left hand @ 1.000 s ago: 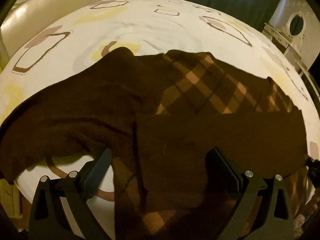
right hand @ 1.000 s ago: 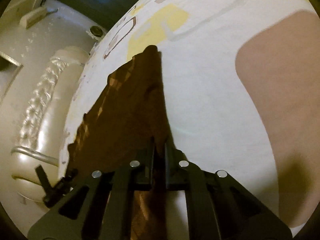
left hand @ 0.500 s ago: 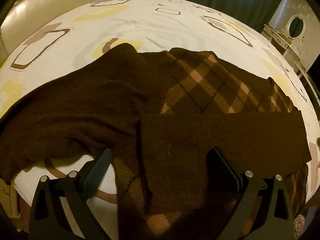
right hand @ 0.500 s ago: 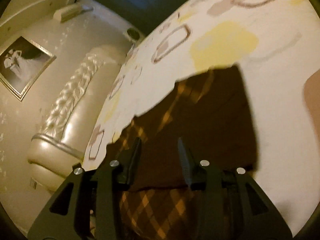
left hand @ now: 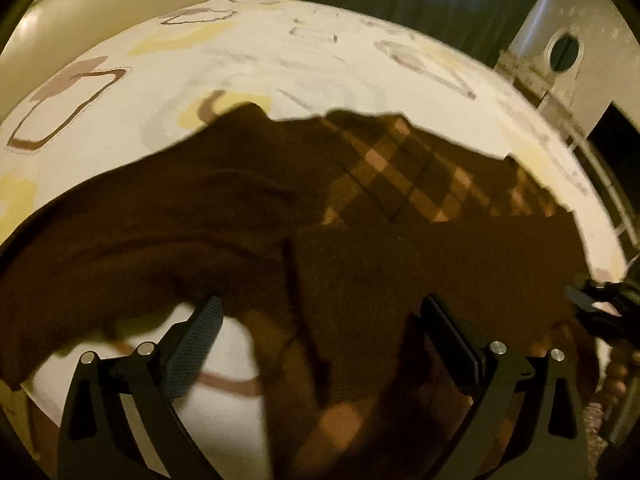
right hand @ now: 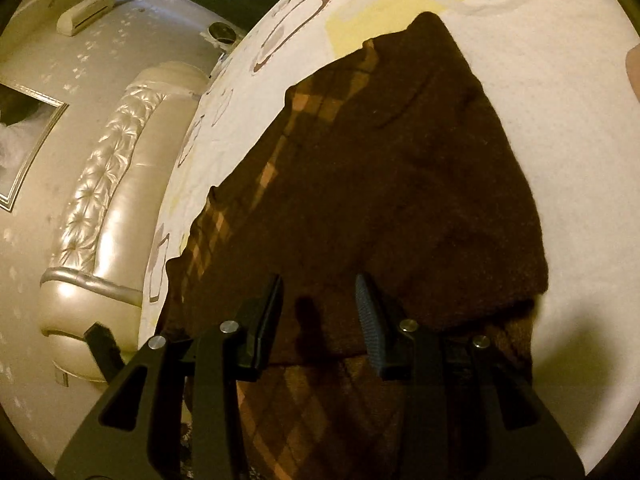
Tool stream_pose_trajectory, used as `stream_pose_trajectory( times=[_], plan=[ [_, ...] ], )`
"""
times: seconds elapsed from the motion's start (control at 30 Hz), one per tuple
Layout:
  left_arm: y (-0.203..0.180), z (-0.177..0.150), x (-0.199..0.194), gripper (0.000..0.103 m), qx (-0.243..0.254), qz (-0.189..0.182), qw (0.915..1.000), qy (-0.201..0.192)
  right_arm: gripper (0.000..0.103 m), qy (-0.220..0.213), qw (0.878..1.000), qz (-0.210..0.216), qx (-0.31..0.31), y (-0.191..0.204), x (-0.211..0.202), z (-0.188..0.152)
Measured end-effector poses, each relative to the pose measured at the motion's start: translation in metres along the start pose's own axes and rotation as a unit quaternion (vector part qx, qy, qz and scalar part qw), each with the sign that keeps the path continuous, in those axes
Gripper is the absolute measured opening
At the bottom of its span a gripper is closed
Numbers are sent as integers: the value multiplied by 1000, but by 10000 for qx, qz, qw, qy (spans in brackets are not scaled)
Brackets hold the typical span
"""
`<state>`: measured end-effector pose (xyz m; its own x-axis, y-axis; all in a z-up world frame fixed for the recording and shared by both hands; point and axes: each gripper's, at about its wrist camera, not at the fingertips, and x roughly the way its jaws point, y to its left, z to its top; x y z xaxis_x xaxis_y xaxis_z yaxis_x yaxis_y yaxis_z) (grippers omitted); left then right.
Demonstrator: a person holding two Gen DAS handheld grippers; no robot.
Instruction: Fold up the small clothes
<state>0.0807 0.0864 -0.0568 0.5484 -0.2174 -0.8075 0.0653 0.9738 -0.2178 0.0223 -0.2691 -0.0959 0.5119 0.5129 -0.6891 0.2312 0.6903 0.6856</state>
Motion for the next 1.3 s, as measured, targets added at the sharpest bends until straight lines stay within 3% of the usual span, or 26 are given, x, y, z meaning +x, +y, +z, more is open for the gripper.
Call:
stream_pose_trajectory(
  times=[0.23,0.4,0.5,0.63,0.77,1.07,1.1,1.13,1.17,1.23,1.3],
  plan=[
    [98,-28,-88,99,-42,207,9957,-906,39,-27,10000,0,81,2,3,1],
    [194,-71,-139,99,-654,739,9879,-1194,45,-29,10000,7,81,2,3,1],
    [252,-106,-160,99,-1127,1206,9777,-1297,51,-38,10000,-35,43,5,5,2],
    [294,-133,-151,99,-1232,1786,9702,-1083,54,-68,9998,-163,-50,13,8,0],
    [310,-133,-124,98,-998,2121,9678,-919,54,-81,9997,-218,-31,14,8,1],
    [326,-123,-106,98,-814,1797,9745,-1072,54,-99,9995,-288,92,15,6,-1],
    [328,-123,-106,92,-853,1760,9748,-1075,54,-108,9994,-304,84,16,6,-2],
    [328,-123,-107,79,-889,1708,9753,-1084,54,-118,9994,-324,76,16,6,-2],
    [331,-123,-106,47,-941,1667,9760,-1036,54,-129,9993,-352,68,17,6,-3],
    [336,-123,-103,41,-1149,1277,9814,-852,54,-143,9992,-379,69,17,6,-3],
    [334,-124,-103,40,-1113,1210,9825,-873,54,-162,9990,-398,100,17,6,-3]
  ],
)
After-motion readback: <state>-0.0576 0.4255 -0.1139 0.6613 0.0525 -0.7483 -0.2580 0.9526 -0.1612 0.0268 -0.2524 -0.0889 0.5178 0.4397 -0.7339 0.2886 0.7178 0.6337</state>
